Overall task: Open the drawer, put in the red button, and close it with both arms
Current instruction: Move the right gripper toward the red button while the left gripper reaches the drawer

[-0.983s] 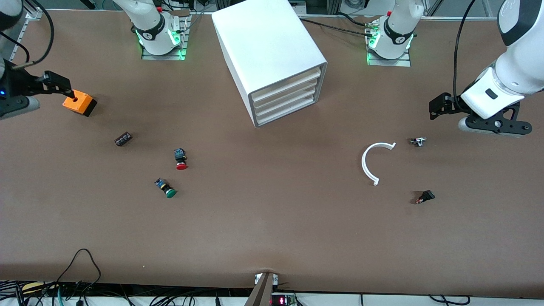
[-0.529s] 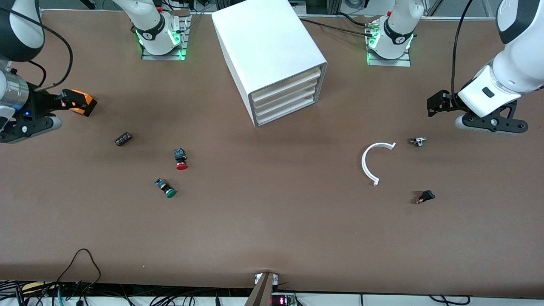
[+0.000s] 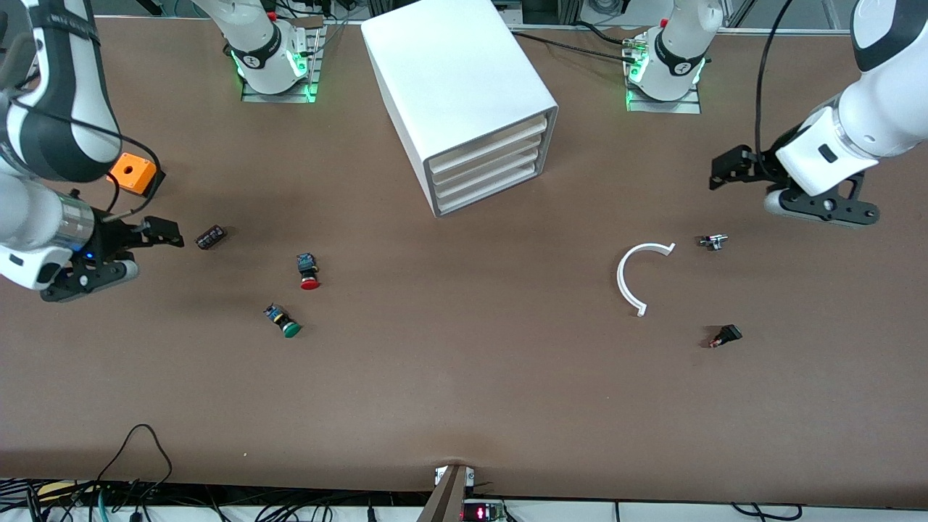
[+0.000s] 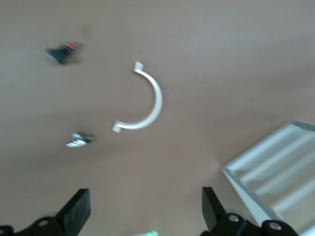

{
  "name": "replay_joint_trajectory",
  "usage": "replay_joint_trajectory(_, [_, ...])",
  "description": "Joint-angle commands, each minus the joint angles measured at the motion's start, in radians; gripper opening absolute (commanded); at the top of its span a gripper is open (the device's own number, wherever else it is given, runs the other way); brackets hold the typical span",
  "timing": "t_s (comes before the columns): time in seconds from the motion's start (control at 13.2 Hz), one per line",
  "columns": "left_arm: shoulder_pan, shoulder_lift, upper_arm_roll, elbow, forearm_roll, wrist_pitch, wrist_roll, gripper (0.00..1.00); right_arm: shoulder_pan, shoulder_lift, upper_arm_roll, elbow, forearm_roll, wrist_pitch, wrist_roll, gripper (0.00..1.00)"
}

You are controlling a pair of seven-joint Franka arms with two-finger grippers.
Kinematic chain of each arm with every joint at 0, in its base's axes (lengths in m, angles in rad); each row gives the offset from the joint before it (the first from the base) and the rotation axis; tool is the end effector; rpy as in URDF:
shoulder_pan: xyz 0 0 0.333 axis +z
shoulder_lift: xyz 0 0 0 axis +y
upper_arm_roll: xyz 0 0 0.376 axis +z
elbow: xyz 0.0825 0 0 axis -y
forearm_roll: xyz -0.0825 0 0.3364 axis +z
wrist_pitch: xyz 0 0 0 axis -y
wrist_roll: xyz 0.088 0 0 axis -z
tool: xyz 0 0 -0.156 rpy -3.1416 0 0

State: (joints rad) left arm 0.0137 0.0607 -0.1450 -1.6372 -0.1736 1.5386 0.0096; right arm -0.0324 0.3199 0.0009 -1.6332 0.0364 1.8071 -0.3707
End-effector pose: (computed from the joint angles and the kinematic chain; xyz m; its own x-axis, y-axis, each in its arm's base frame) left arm 0.5039 -0.0919 0.5774 0.9771 -0.1453 -0.1557 -0.1163 -0.9765 0.1815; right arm 0.6037 -0.0143 0.4480 0.9377 0.3247 -0.1234 0.3161 -0.9450 -0.0845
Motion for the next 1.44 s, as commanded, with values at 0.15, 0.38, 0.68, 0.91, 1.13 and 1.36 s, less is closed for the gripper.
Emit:
replay_joint_trajectory(0.15, [-0.075,0.114,-0.013,0.057,-0.151,-0.092,0.020,1.00,0.026,0.076,0.002,0.020,0.019,0.060,-0.004,1.00])
replay_joint_trajectory(0.38, [-0.070,0.220,-0.013,0.053,-0.392,-0.112,0.021,1.00,0.037,0.142,0.001,0.006,0.062,0.151,-0.010,1.00])
replay_joint_trajectory(0.68, [-0.096,0.365,-0.044,0.045,-0.540,-0.152,0.191,1.00,0.037,0.223,-0.002,-0.028,0.066,0.293,-0.091,1.00])
replay_joint_trajectory(0.91, [-0.124,0.455,-0.048,0.039,-0.544,-0.070,0.427,1.00,0.071,0.249,0.001,-0.037,0.068,0.356,-0.210,1.00])
replay_joint_trajectory(1.13, [-0.129,0.441,-0.056,-0.058,-0.673,0.039,0.477,1.00,0.129,0.263,0.001,-0.042,0.068,0.426,-0.220,1.00])
replay_joint_trajectory(1.36, [-0.120,0.427,-0.090,-0.133,-0.720,0.136,0.564,1.00,0.184,0.281,-0.007,-0.045,0.066,0.466,-0.296,1.00])
